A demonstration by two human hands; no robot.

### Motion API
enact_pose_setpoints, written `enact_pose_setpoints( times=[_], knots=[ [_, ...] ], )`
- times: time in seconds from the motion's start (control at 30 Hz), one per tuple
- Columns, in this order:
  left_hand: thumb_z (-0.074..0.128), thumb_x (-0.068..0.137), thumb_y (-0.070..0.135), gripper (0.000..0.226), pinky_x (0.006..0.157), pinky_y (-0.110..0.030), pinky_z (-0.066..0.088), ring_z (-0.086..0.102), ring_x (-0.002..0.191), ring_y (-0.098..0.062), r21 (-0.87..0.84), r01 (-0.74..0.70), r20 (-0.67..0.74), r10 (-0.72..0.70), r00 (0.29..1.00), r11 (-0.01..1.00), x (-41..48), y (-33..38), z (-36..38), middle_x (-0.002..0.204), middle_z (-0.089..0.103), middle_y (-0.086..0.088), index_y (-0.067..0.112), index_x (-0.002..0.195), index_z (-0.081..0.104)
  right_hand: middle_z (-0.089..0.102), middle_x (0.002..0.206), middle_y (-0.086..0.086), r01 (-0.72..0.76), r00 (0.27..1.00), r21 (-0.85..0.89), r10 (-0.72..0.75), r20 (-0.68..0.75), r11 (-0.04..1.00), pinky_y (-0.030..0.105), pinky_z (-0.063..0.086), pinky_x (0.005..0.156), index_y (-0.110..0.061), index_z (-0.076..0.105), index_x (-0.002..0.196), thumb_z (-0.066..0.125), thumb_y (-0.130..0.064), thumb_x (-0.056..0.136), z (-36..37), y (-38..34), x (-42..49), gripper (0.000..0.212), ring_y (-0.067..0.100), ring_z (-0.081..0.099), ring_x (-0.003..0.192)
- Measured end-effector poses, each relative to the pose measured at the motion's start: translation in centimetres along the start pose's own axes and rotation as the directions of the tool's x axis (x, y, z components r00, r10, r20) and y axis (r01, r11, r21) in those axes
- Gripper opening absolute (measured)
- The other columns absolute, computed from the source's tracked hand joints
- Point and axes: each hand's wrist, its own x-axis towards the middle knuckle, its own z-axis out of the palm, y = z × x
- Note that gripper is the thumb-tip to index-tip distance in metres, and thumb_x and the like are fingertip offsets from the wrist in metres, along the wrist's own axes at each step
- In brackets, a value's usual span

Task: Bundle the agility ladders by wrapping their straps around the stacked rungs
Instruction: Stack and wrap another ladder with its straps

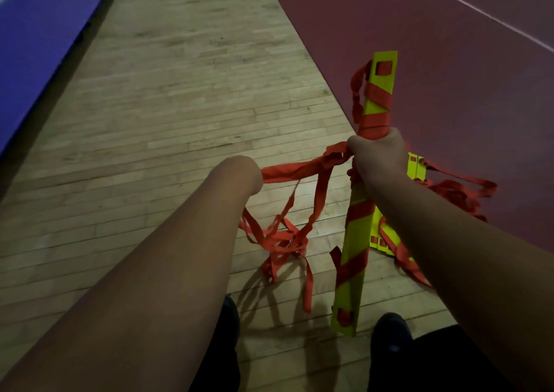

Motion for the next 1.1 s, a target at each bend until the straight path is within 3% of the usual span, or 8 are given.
enact_pose_setpoints(
  times=[0.07,0.13,0.27,0.43,0.57,0.83,0.93,1.1],
  knots=[
    [0.075,0.097,0.027,0.053,0.095,-0.043,0.055,0.066,0.116,-0.031,-0.097,-0.169,0.007,0.170,0.985,0.981,0.0,0.5,0.2,0.134,0.065,-0.011,0.009,0.145,0.061,0.075,0.089,0.013,-0.015,1.000,0.026,0.015,0.020,1.000,0.045,0.064,0.050,-0.014,0.062,0.103,0.077,-0.020,0.079,0.2,-0.3,0.0,0.029,0.032,0.075,0.055],
    [0.086,0.088,0.035,0.084,0.113,-0.046,0.049,0.056,0.140,-0.028,-0.345,-0.374,-0.044,0.383,0.923,0.861,-0.6,1.4,0.3,0.159,0.054,-0.004,0.023,0.160,0.046,0.076,0.081,0.016,-0.033,0.998,0.059,0.029,0.056,0.998,0.049,0.064,0.051,-0.011,0.067,0.095,0.079,-0.022,0.075,0.6,-0.5,0.0,0.026,0.036,0.075,0.056],
    [0.086,0.092,0.039,0.082,0.108,-0.039,0.053,0.063,0.127,-0.016,-0.580,-0.527,-0.208,0.512,0.833,0.621,-2.2,4.2,0.5,0.148,0.061,0.006,0.025,0.160,0.044,0.075,0.069,0.011,-0.072,0.986,0.097,0.057,0.155,0.993,0.055,0.066,0.059,-0.014,0.075,0.086,0.081,-0.028,0.067,1.3,-1.0,-0.4,0.024,0.037,0.076,0.058],
    [0.083,0.094,0.030,0.046,0.095,-0.038,0.055,0.069,0.107,-0.018,-0.578,-0.524,-0.329,0.409,0.851,0.626,-2.0,4.8,0.4,0.115,0.072,0.005,0.019,0.135,0.064,0.078,0.078,0.014,-0.025,0.973,0.079,0.006,0.232,0.997,0.058,0.067,0.065,-0.011,0.076,0.087,0.086,-0.028,0.069,1.2,-1.5,-0.6,0.027,0.038,0.078,0.069],
    [0.084,0.092,0.015,0.054,0.089,-0.031,0.055,0.073,0.102,-0.014,-0.622,-0.469,-0.294,0.368,0.882,0.628,-1.7,3.7,-0.3,0.106,0.076,0.005,0.015,0.142,0.063,0.067,0.058,0.008,0.001,0.956,0.086,-0.026,0.293,0.996,0.043,0.060,0.054,-0.006,0.070,0.088,0.082,-0.016,0.083,0.8,-1.6,-0.5,0.016,0.030,0.065,0.047],
    [0.082,0.088,0.007,0.054,0.096,-0.041,0.062,0.074,0.100,-0.015,-0.477,-0.489,-0.165,0.472,0.866,0.730,-2.1,2.6,-0.5,0.112,0.074,0.007,0.026,0.135,0.065,0.070,0.069,0.011,0.067,0.980,0.035,-0.072,0.187,0.997,0.051,0.065,0.053,-0.011,0.067,0.098,0.079,-0.019,0.079,1.2,-0.8,-0.9,0.024,0.030,0.069,0.049],
    [0.078,0.088,0.005,0.054,0.096,-0.042,0.061,0.071,0.103,-0.019,-0.545,-0.475,-0.153,0.476,0.866,0.691,-2.3,2.7,-0.5,0.111,0.073,0.001,0.029,0.135,0.066,0.073,0.077,0.017,0.046,0.968,0.090,-0.067,0.244,0.995,0.038,0.060,0.048,-0.006,0.066,0.105,0.079,-0.016,0.084,1.3,-1.1,-1.2,0.026,0.028,0.068,0.049],
    [0.081,0.083,0.021,0.095,0.101,-0.047,0.058,0.068,0.119,-0.024,-0.820,-0.309,-0.053,0.474,0.879,0.482,-1.7,2.8,-0.1,0.129,0.071,-0.005,0.044,0.162,0.034,0.077,0.077,0.020,-0.031,0.931,0.164,-0.031,0.364,0.986,0.037,0.058,0.053,-0.004,0.070,0.106,0.081,-0.018,0.086,1.0,-1.5,-1.4,0.027,0.031,0.068,0.053]
  ],
)
